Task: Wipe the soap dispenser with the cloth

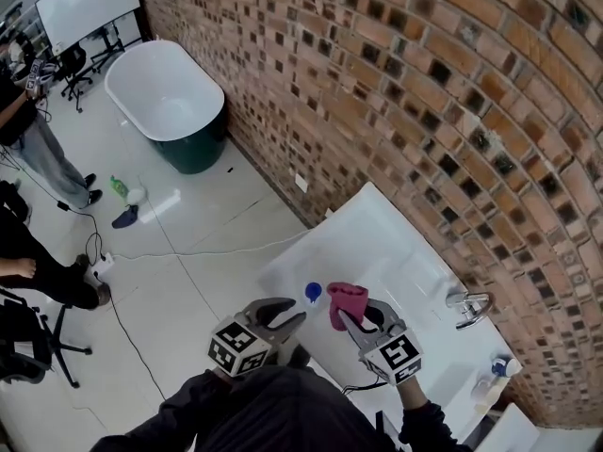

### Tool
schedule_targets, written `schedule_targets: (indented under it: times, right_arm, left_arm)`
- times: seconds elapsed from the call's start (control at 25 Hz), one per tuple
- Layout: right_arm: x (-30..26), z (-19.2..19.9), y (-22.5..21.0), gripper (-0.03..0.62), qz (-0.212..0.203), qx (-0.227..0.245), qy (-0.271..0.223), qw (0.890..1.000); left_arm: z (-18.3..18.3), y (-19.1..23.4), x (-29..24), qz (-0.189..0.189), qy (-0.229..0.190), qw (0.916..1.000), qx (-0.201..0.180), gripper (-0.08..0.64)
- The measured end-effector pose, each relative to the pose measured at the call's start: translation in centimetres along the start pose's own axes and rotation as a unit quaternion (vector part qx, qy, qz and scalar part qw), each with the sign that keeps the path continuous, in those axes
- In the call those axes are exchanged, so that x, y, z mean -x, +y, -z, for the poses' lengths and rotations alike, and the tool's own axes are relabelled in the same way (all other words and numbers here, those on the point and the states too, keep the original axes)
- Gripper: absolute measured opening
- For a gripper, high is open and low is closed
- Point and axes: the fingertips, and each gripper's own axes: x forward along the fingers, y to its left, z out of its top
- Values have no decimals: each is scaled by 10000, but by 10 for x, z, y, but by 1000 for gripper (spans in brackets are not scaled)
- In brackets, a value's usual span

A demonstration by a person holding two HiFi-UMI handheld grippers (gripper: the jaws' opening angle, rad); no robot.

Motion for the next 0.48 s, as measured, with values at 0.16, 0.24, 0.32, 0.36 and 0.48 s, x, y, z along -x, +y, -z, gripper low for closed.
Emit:
schedule_targets:
  times: [0.16, 0.24, 0.32, 0.36, 0.48]
  right_arm:
    - [28, -5, 29, 74, 172, -882, -616, 9940]
    - [31, -8, 37, 74, 213, -762, -657, 9947]
    - [32, -16, 39, 74, 227, -608, -685, 9955]
    - [32, -17, 38, 74, 254, -621, -691, 9953]
    - [35, -18, 32, 74, 352, -790, -724, 9936]
  left_arm:
    - [-17, -7, 18, -51, -227, 9994, -269, 132]
    - [-19, -7, 23, -70, -248, 9992, -320, 132]
    - [-20, -6, 25, -71, -259, 9992, -303, 130]
    - [-20, -6, 25, -64, -254, 9992, -305, 130]
    - [-22, -8, 25, -25, -252, 9991, -353, 130]
